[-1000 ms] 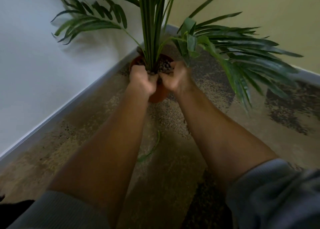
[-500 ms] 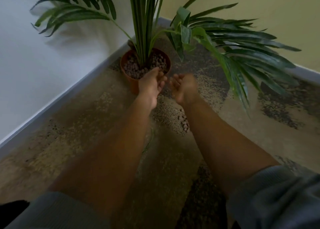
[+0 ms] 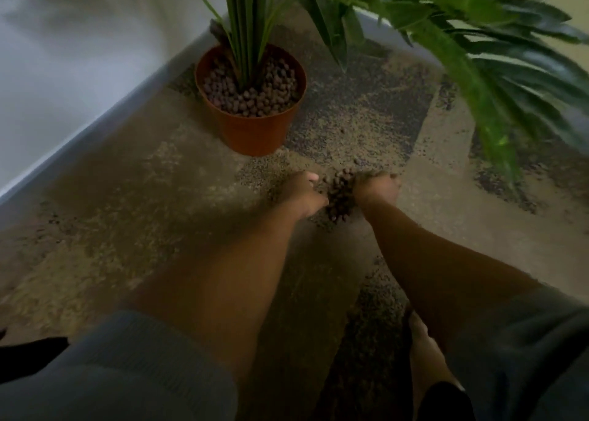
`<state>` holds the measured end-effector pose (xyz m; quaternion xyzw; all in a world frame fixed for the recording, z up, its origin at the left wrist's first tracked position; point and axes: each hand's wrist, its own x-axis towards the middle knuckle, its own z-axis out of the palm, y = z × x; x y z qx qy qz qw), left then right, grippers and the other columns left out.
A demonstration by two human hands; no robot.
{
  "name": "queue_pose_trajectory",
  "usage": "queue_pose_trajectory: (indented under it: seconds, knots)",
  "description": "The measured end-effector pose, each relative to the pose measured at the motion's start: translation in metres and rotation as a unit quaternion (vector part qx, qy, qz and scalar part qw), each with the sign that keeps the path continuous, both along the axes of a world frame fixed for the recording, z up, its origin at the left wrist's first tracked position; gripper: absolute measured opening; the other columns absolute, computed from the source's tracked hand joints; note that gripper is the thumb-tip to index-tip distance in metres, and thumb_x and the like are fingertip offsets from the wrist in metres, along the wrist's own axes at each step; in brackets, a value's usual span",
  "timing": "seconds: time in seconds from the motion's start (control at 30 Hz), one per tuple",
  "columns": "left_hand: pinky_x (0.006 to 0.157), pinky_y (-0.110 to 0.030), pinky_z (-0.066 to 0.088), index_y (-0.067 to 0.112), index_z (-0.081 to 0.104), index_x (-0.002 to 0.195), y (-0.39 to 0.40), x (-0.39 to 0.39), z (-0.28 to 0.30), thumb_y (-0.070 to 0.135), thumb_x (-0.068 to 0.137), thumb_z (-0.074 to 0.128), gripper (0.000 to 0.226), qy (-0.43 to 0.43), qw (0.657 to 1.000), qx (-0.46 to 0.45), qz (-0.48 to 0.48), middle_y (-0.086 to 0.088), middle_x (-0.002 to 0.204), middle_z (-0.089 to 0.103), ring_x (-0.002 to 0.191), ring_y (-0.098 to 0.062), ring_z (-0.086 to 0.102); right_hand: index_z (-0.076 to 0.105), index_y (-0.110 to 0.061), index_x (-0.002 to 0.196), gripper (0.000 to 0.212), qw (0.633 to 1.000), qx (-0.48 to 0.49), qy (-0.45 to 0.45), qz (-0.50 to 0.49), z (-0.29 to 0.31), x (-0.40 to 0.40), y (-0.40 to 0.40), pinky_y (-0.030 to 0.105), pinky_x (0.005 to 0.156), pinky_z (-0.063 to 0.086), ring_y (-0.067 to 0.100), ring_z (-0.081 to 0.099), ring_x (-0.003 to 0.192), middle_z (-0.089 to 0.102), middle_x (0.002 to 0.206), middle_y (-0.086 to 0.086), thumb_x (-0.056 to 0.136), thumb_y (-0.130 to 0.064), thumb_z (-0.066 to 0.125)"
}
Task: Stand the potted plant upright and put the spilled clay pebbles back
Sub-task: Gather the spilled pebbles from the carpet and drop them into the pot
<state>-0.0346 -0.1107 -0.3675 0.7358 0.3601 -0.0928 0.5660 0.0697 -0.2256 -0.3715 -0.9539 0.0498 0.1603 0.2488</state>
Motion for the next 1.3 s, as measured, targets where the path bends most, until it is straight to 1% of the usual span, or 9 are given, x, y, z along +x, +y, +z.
queue_pose_trajectory:
  seconds: [0.2,0.33,0.5,0.63,0.77,0.9,1.0,1.1,1.3]
  knots:
    - [0.104,-0.047,0.044,0.024,0.043,0.140,0.002,0.015,-0.013,0.029,0.070,0.085,0.083,-0.016,0.991,0.103,-0.079,-0.006,0.144,0.041,0.130,-0.027,0.045,0.055,-0.003,0.125,0.057,0.998,-0.016,0.024,-0.052,-0.006,0.023,-0.004,0.038,0.100,0.049,0.030,0.053,0.120,0.050,0.133,0.019,0.086,-0.044,0.066]
    - [0.110,-0.048,0.034,0.024,0.039,0.142,-0.004,0.021,-0.019,0.044,0.061,0.087,0.097,-0.022,0.980,0.146,-0.136,-0.005,0.149,0.027,0.137,-0.029,0.032,0.059,-0.008,0.119,0.045,0.997,0.023,0.042,-0.062,-0.009,0.030,-0.007,0.032,0.088,0.053,0.027,0.061,0.108,0.060,0.123,0.012,0.087,-0.038,0.067]
    - [0.106,-0.048,0.034,0.021,0.033,0.143,-0.014,0.024,-0.020,0.052,0.050,0.089,0.113,-0.013,0.962,0.205,-0.178,-0.007,0.146,0.023,0.137,-0.032,0.022,0.056,-0.019,0.127,0.042,0.999,0.013,-0.024,0.027,-0.011,0.031,0.009,0.045,0.106,0.045,0.032,0.047,0.125,0.040,0.141,0.013,0.086,-0.021,0.064]
    - [0.104,-0.044,0.036,0.022,0.035,0.140,-0.016,0.026,-0.022,0.044,0.054,0.090,0.104,-0.018,0.959,0.228,-0.168,-0.007,0.145,0.026,0.135,-0.030,0.025,0.052,-0.022,0.136,0.049,0.984,-0.035,-0.019,0.172,-0.006,0.037,0.018,0.044,0.109,0.040,0.033,0.038,0.131,0.034,0.144,0.011,0.088,-0.016,0.057]
    - [0.104,-0.047,0.037,0.024,0.037,0.135,-0.009,0.025,-0.025,0.042,0.053,0.091,0.100,-0.022,0.975,0.169,-0.139,-0.005,0.143,0.026,0.134,-0.029,0.028,0.070,-0.025,0.097,0.029,0.964,0.054,0.064,0.254,0.001,0.036,0.028,0.021,0.087,0.044,0.007,0.053,0.104,0.060,0.107,-0.013,0.087,-0.004,0.051]
    - [0.100,-0.044,0.040,0.026,0.037,0.131,-0.001,0.022,-0.029,0.044,0.053,0.090,0.097,-0.054,0.986,0.134,-0.087,-0.001,0.139,0.025,0.131,-0.028,0.034,0.064,-0.027,0.083,0.026,0.975,0.159,0.032,0.150,0.002,0.043,0.040,0.018,0.065,0.043,0.004,0.054,0.085,0.059,0.087,-0.016,0.086,-0.007,0.047]
    - [0.100,-0.045,0.040,0.024,0.035,0.137,0.002,0.019,-0.030,0.047,0.056,0.089,0.101,-0.067,0.985,0.144,-0.072,-0.005,0.145,0.021,0.135,-0.031,0.030,0.067,-0.021,0.098,0.024,0.983,0.126,-0.036,0.126,0.003,0.058,0.051,0.032,0.080,0.055,0.019,0.061,0.098,0.065,0.100,-0.001,0.086,-0.011,0.049]
    - [0.105,-0.048,0.036,0.022,0.031,0.144,0.008,0.020,-0.028,0.051,0.059,0.086,0.106,-0.052,0.978,0.186,-0.084,-0.007,0.151,0.015,0.141,-0.033,0.020,0.062,-0.019,0.122,0.036,0.986,0.039,-0.057,0.152,0.001,0.071,0.062,0.042,0.106,0.044,0.031,0.049,0.125,0.049,0.135,0.011,0.088,-0.019,0.048]
    - [0.110,-0.052,0.026,0.019,0.026,0.149,0.018,0.028,-0.025,0.062,0.060,0.080,0.112,-0.024,0.953,0.255,-0.161,-0.010,0.154,0.014,0.143,-0.037,0.004,0.047,-0.013,0.139,0.049,0.971,-0.069,-0.088,0.211,-0.005,0.085,0.086,0.046,0.113,0.034,0.037,0.028,0.139,0.029,0.149,0.016,0.091,-0.020,0.051]
